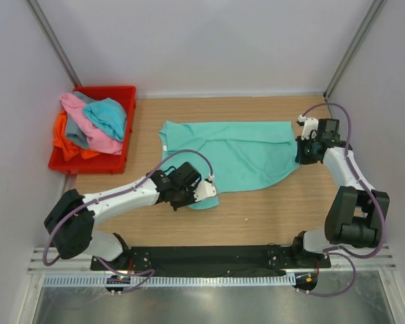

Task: Fold and stack the t-shirts
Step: Fold the tshirt

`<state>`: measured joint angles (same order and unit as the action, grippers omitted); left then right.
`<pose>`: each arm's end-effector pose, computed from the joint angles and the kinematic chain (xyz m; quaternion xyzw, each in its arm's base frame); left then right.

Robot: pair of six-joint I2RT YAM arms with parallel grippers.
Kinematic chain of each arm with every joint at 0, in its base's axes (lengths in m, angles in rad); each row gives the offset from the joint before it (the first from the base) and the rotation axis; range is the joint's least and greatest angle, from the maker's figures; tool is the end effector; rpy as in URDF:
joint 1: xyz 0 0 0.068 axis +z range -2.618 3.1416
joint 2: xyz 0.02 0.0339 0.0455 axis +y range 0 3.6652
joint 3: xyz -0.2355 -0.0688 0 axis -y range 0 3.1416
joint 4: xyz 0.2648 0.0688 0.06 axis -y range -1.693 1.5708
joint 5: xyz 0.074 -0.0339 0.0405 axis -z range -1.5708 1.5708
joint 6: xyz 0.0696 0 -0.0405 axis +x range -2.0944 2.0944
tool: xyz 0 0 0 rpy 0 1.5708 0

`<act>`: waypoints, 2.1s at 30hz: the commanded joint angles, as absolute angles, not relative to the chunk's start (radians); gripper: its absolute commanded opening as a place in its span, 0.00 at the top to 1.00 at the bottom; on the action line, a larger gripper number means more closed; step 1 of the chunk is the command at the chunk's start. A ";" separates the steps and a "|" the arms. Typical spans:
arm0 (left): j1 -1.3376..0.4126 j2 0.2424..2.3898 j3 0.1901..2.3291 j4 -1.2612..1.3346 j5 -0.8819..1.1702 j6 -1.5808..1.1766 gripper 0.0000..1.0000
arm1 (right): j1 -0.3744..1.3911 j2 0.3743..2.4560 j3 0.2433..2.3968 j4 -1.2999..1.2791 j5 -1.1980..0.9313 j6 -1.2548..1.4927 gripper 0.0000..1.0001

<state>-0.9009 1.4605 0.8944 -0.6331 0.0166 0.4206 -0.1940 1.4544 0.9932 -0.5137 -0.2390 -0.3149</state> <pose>0.1865 -0.2374 0.1224 0.6043 0.7750 -0.0519 0.1775 0.3328 -0.0486 0.1661 -0.0923 0.9453 0.0369 0.3108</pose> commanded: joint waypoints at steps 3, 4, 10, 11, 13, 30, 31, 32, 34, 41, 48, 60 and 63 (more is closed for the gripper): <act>-0.882 1.344 0.982 -0.709 -0.083 0.477 1.00 | -0.198 1.376 1.092 -0.554 -0.267 -0.304 0.99; -0.874 1.341 0.989 -0.713 -0.089 0.483 1.00 | -0.198 1.371 1.098 -0.561 -0.276 -0.302 0.99; -0.835 1.336 1.040 -0.732 -0.136 0.546 1.00 | -0.196 1.348 1.137 -0.600 -0.325 -0.288 0.99; -0.828 1.336 1.049 -0.732 -0.141 0.551 1.00 | -0.195 1.342 1.140 -0.601 -0.328 -0.288 0.99; -0.804 1.342 1.058 -0.729 -0.147 0.567 1.00 | -0.195 1.332 1.143 -0.601 -0.336 -0.290 0.99; -0.578 1.609 1.293 -0.638 -0.091 0.657 1.00 | -0.190 1.483 1.247 -0.523 -0.360 -0.245 0.99; -0.572 1.629 1.308 -0.635 -0.086 0.657 1.00 | -0.190 1.500 1.253 -0.514 -0.359 -0.242 0.99; -0.566 1.646 1.336 -0.631 -0.081 0.658 1.00 | -0.190 1.523 1.255 -0.506 -0.357 -0.239 0.99; -0.551 1.696 1.361 -0.620 -0.081 0.663 1.00 | -0.190 1.549 1.264 -0.483 -0.354 -0.232 0.99; -0.491 1.844 1.520 -0.617 -0.064 0.677 1.00 | -0.190 1.658 1.319 -0.430 -0.322 -0.210 0.98; -0.462 1.959 1.664 -0.624 -0.067 0.699 1.00 | -0.190 1.750 1.376 -0.373 -0.302 -0.175 0.98; -0.434 2.063 1.737 -0.580 -0.153 0.634 0.76 | -0.183 2.008 1.539 -0.350 -0.313 -0.124 0.87; -0.422 1.953 1.648 -0.514 -0.135 0.566 0.42 | -0.184 1.939 1.481 -0.319 -0.285 -0.129 0.54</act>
